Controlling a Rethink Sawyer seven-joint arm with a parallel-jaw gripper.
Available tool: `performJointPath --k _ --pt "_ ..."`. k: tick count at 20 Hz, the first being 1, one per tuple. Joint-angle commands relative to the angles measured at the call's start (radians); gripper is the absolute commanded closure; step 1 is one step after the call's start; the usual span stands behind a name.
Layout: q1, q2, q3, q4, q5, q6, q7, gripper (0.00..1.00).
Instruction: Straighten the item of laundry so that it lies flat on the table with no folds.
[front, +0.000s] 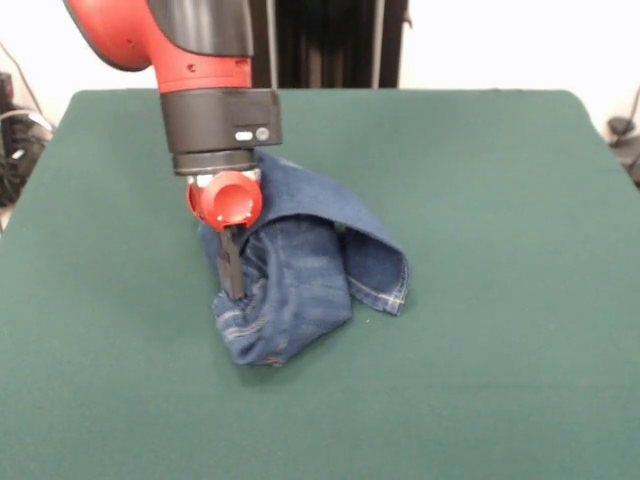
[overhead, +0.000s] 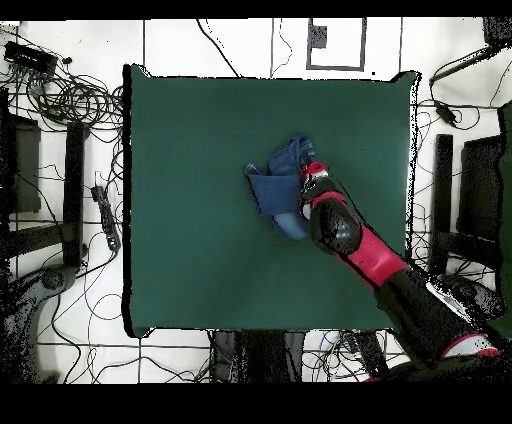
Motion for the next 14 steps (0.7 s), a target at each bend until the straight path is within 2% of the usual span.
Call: performJointPath --k 1,10,14 --pt "0.075 0.079 0.164 0.095 -0.023 0.172 0.106 1.0" --pt "0.078 0.078 0.164 0.095 -0.016 0.194 0.093 1.0" --pt "0.114 0.037 0.121 0.099 0.008 0.199 0.103 1.0"
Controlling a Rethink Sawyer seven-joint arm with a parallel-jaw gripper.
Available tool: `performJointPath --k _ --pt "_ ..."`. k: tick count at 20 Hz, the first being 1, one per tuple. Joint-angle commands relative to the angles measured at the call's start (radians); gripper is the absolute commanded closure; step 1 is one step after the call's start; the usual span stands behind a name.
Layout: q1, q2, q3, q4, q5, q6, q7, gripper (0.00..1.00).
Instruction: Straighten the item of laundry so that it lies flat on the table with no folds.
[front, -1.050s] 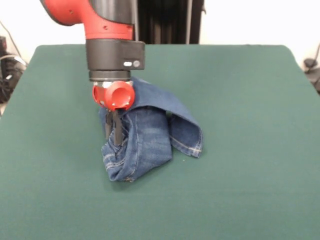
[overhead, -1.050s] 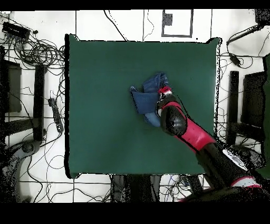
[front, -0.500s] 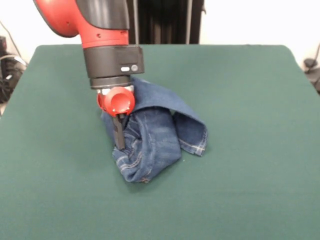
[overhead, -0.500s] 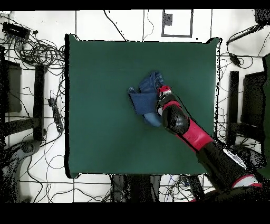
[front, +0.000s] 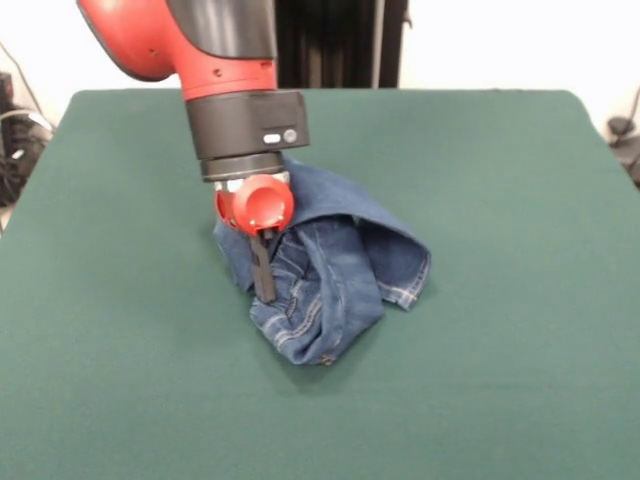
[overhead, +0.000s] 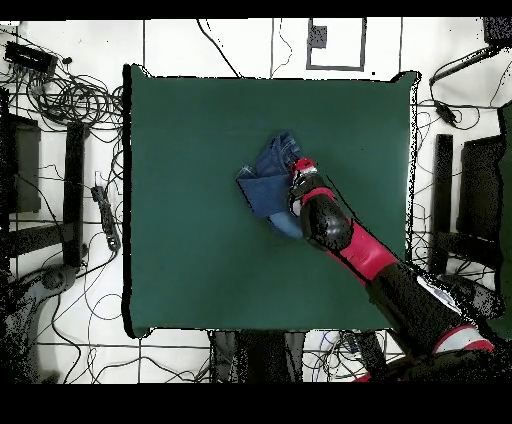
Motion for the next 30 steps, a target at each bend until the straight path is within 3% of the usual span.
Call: performJointPath --k 1,5,6,8,11,15,20,30 --pt "0.115 0.01 0.065 0.098 0.011 0.192 0.102 1.0" --pt "0.33 -0.142 -0.237 0.05 0.094 0.224 0.074 1.0" --pt "0.437 -0.172 -0.392 0.011 0.13 0.247 0.048 1.0" --pt "0.556 -0.191 -0.585 -0.045 0.158 0.304 0.01 1.0" --pt "0.613 -0.206 -0.707 -0.096 0.133 0.359 -0.017 1.0" --pt "0.647 -0.221 -0.782 -0.131 0.082 0.423 -0.001 1.0" --pt "0.747 -0.194 -0.929 -0.182 0.068 0.473 0.058 1.0" --pt "0.846 -0.206 -1.095 -0.221 0.046 0.603 0.101 1.0"
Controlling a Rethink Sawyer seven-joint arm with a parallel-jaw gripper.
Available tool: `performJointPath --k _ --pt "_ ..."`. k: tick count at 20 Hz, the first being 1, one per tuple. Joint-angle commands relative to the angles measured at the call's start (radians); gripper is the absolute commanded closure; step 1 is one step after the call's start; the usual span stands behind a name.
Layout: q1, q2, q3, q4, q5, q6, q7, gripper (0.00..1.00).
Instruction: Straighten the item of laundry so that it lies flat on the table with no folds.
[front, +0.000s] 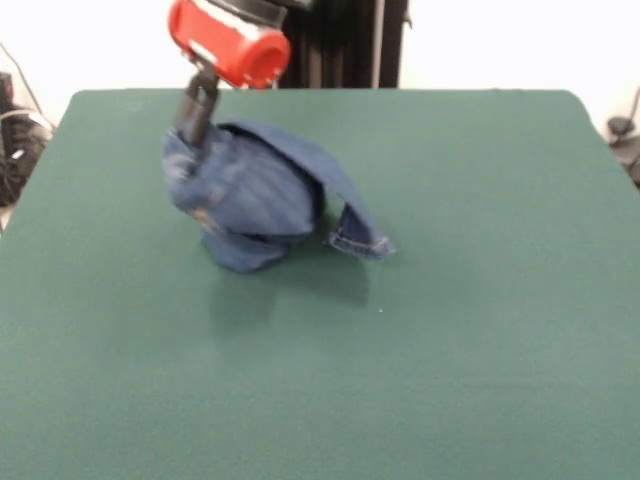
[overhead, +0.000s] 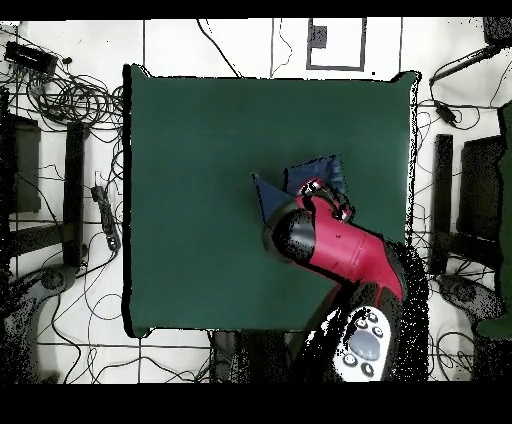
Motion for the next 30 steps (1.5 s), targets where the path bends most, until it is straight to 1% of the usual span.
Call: performJointPath --k 1,2,5,9,12,16,21,23,25,27,29,30 --pt "0.074 0.014 -0.149 -0.029 -0.03 0.188 0.103 1.0" --pt "0.09 0.009 -0.171 -0.025 -0.029 0.208 0.112 1.0" --pt "0.106 -0.026 -0.184 0.003 -0.027 0.241 0.117 1.0" --pt "0.09 -0.109 -0.158 0.049 -0.019 0.305 0.093 1.0" --pt "0.082 -0.185 -0.162 0.069 -0.025 0.379 0.067 1.0" --pt "0.086 -0.264 -0.183 0.085 -0.036 0.472 0.049 1.0" --pt "0.105 -0.318 -0.207 0.089 -0.051 0.538 0.059 1.0" --pt "0.096 -0.353 -0.195 0.093 -0.049 0.555 0.038 1.0" --pt "0.059 -0.405 -0.141 0.127 -0.02 0.532 0.008 1.0" --pt "-0.01 -0.473 -0.041 0.191 0.05 0.502 -0.045 1.0" --pt "-0.059 -0.534 0.029 0.238 0.121 0.525 -0.086 1.0" --pt "-0.056 -0.559 0.026 0.231 0.13 0.585 -0.082 1.0"
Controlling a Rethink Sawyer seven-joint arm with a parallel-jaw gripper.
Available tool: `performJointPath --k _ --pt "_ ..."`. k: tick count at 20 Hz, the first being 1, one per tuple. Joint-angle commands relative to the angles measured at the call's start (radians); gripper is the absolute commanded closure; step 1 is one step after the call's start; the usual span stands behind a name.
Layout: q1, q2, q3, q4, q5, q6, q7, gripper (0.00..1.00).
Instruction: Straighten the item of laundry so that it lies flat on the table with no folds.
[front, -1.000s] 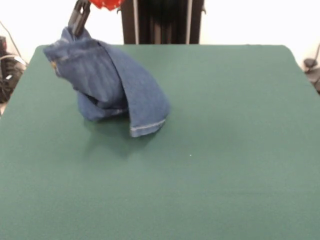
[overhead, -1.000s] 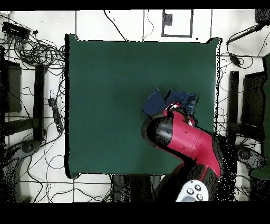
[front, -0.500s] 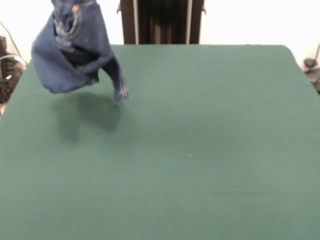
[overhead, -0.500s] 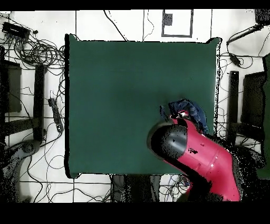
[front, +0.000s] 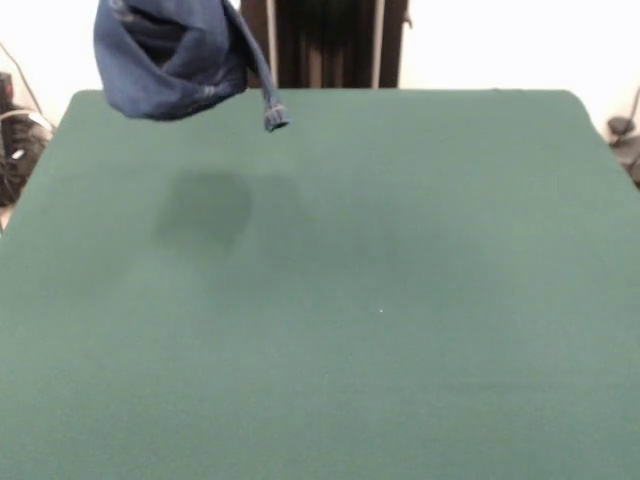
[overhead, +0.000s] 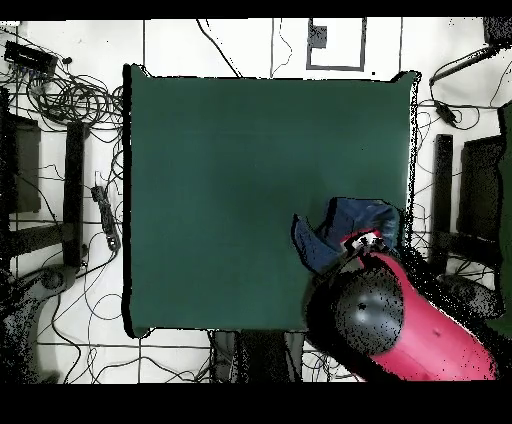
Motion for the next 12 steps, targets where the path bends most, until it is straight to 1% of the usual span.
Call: performJointPath --k 1,2,3,4,5,7,8,9,11,12 --pt "-0.058 -0.185 0.191 0.161 0.115 0.169 -0.08 1.0" --pt "-0.115 -0.218 0.26 0.237 0.189 0.113 -0.143 1.0" --pt "-0.139 -0.232 0.293 0.27 0.225 0.085 -0.169 1.0" --pt "-0.111 -0.238 0.257 0.22 0.182 0.164 -0.129 1.0" --pt "-0.091 -0.24 0.232 0.178 0.14 0.215 -0.104 1.0" --pt "-0.143 -0.266 0.292 0.242 0.203 0.157 -0.165 1.0" --pt "-0.151 -0.271 0.296 0.236 0.197 0.177 -0.175 1.0" --pt "-0.139 -0.269 0.278 0.199 0.154 0.215 -0.158 1.0" --pt "-0.15 -0.268 0.279 0.176 0.106 0.202 -0.191 1.0" --pt "-0.177 -0.268 0.308 0.2 0.117 0.138 -0.23 1.0"
